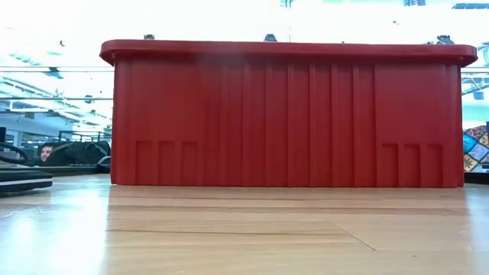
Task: Pick and place slides into bin
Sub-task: Put the black slide into the red bin
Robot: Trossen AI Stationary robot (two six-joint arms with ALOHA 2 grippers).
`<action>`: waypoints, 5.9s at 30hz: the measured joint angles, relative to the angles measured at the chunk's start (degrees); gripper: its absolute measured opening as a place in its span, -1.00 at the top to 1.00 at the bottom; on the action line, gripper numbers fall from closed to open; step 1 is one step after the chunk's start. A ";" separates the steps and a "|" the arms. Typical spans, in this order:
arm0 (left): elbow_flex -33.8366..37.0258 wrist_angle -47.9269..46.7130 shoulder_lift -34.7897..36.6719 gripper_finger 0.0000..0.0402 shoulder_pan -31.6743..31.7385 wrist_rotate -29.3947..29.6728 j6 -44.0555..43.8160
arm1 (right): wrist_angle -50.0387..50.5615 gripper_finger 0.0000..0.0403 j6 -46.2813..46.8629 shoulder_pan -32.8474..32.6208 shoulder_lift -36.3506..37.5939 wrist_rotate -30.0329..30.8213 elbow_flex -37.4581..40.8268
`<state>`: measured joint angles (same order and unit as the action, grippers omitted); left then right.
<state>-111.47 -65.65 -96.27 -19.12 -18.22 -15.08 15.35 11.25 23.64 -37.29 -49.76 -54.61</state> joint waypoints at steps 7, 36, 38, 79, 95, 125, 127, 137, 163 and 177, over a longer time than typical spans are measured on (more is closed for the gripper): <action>-12.69 -2.02 0.09 0.99 8.59 11.30 10.81 | 1.91 1.00 0.74 0.00 -2.32 0.02 0.00; -15.75 3.82 -22.98 1.00 45.23 -19.59 48.86 | 11.39 1.00 -7.40 -0.02 7.20 31.70 1.33; -15.75 7.20 -24.22 1.00 45.21 -19.63 47.70 | 12.33 1.00 -7.38 0.00 7.19 33.36 1.33; -23.53 41.86 -23.12 0.99 44.77 -14.17 6.35 | -22.66 0.03 2.63 0.00 -15.06 56.60 1.36; -23.53 41.72 -23.19 1.00 45.51 -16.79 7.45 | -20.45 0.28 -0.55 -0.09 -11.78 60.66 0.30; -23.73 42.24 -22.38 1.00 45.82 -19.25 7.03 | -19.62 0.38 -16.26 0.09 -21.62 59.85 -9.99; -23.73 42.05 -22.38 1.00 45.82 -19.60 6.99 | -20.39 0.46 -15.42 0.11 -21.94 59.76 -9.99; -23.69 40.39 -22.45 0.99 45.82 -20.30 7.24 | -19.46 0.96 -10.50 1.46 -22.02 56.08 -9.99; -23.53 37.99 -22.27 0.28 46.13 -16.93 5.48 | -20.00 1.00 -8.96 2.51 -17.71 63.31 -9.94; -23.53 37.92 -22.27 0.94 44.59 -9.35 16.03 | -21.35 1.00 -8.28 2.56 -17.86 59.45 -9.94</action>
<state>-135.00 -27.72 -118.54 25.47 -27.56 0.94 -6.00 2.96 26.20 -55.16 9.69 -64.55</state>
